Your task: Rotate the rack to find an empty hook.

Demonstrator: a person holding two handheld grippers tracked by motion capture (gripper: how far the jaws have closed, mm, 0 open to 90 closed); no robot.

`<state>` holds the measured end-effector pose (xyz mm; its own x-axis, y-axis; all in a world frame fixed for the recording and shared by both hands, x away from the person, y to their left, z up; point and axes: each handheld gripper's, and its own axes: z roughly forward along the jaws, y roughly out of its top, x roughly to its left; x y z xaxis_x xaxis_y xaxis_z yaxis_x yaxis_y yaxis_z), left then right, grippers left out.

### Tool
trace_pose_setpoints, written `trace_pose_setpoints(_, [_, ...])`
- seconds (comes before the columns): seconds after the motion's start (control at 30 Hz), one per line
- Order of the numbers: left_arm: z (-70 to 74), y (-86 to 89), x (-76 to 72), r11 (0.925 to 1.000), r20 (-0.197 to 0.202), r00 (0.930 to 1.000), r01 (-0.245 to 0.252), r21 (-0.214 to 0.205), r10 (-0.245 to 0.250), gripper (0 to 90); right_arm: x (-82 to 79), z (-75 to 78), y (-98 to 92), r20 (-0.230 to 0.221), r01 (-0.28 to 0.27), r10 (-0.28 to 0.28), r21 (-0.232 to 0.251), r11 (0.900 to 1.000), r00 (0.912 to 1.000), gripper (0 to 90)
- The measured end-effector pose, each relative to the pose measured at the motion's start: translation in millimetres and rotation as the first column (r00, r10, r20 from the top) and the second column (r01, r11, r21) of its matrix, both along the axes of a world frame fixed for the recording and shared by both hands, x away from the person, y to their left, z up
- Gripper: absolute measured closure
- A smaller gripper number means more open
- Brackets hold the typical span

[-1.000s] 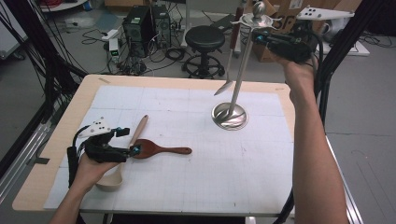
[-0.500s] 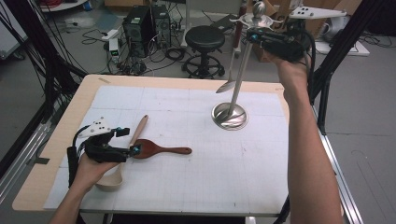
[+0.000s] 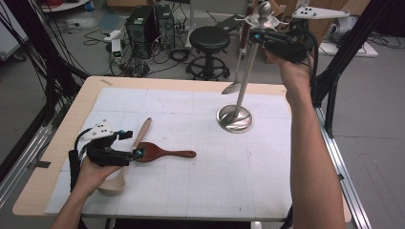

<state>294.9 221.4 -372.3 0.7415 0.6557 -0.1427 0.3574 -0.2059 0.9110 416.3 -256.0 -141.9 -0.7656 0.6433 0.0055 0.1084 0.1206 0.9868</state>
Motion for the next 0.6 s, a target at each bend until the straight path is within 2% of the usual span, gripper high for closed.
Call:
trace_pose_setpoints(0.3, [0.4,1.0,-0.2,1.0000,0.000,1.0000,-0.002,-0.001,0.002,17.8,-2.4,1.4,-8.0,0.000,-0.014,0.014,0.000,0.9999,0.9999,89.5])
trace_pose_setpoints(0.6, [0.1,-0.2,-0.4,1.0000,0.000,1.0000,0.001,0.002,-0.001,17.8,-9.7,-1.9,-29.4,-0.004,-0.017,0.018,0.014,0.9998,0.9998,89.5])
